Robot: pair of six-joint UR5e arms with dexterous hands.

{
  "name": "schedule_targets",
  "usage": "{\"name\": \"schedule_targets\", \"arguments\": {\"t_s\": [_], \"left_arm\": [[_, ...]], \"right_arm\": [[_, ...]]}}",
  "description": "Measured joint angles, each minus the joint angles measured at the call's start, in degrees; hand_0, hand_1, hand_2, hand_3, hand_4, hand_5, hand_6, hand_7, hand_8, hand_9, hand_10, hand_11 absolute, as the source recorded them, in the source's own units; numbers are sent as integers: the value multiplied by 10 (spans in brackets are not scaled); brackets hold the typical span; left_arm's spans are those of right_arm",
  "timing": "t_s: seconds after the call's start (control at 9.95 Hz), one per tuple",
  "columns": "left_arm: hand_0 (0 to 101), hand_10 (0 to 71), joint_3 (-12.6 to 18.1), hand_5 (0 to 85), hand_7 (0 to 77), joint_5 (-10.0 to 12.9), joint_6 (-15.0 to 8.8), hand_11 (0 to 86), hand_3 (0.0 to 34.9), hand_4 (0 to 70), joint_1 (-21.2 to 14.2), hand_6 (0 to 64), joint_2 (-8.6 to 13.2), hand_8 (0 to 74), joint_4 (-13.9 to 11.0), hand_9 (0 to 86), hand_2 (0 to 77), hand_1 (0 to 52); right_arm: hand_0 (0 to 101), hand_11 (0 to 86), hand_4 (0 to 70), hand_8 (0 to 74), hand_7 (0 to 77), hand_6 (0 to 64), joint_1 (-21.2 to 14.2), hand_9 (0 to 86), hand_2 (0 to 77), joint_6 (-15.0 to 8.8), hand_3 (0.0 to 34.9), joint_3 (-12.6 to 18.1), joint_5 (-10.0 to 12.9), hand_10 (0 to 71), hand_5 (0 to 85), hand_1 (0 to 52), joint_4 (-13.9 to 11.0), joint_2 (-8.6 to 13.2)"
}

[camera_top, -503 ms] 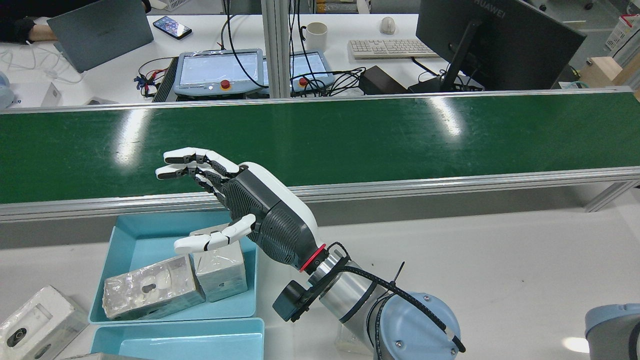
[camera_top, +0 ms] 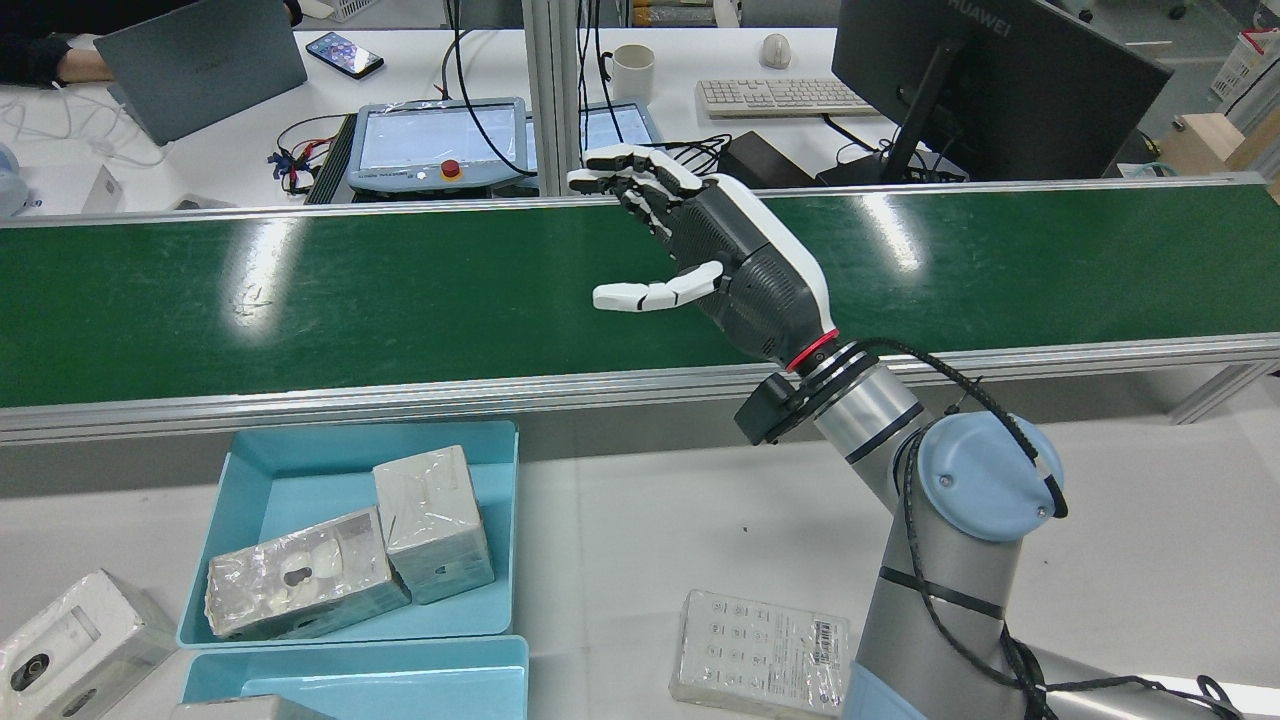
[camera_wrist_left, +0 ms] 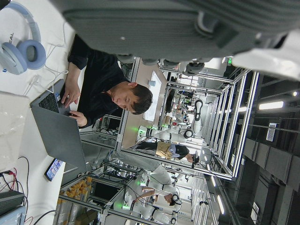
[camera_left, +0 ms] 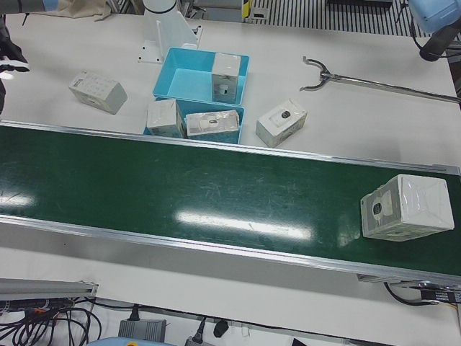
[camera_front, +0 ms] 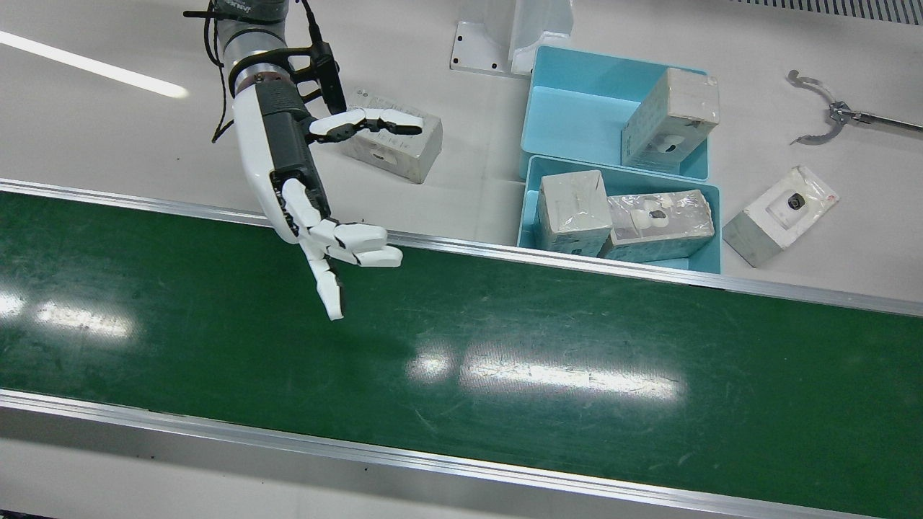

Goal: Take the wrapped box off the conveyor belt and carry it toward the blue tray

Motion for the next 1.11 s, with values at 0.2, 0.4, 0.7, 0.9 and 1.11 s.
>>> {"name": "schedule_targets", "arguments": {"t_s": [0.2, 0.4, 0.7, 0.9, 1.11], "left_arm": [[0, 0, 0, 11, 0, 0, 0, 0, 0, 0, 0, 0, 0, 0, 0, 0, 5, 0], [0, 0, 0, 11, 0, 0, 0, 0, 0, 0, 0, 0, 0, 0, 0, 0, 11, 0], [0, 5, 0, 11, 5, 0, 0, 0, 0, 0, 0, 0, 0, 0, 0, 0, 5, 0], [0, 5, 0, 11, 0, 0, 0, 0, 0, 0, 0, 0, 0, 0, 0, 0, 11, 0], [0, 0, 0, 11, 5, 0, 0, 0, 0, 0, 0, 0, 0, 0, 0, 0, 5, 0]], "right_arm": [[479, 60, 76, 16, 202, 109, 23, 38, 202, 15, 28, -3, -2, 27, 311, 164, -13, -11], [482, 44, 76, 16, 185, 104, 39, 38, 202, 34, 22, -8, -2, 27, 322, 164, -27, -14], [485, 27, 38, 16, 93, 0, 57, 16, 191, 55, 94, -11, -2, 0, 251, 175, -47, -17], [479, 22, 5, 11, 5, 0, 61, 16, 142, 63, 217, -11, -2, 0, 65, 147, -59, -19], [479, 16, 0, 22, 5, 0, 61, 16, 104, 65, 246, -10, -1, 0, 60, 147, -63, -20]]}}
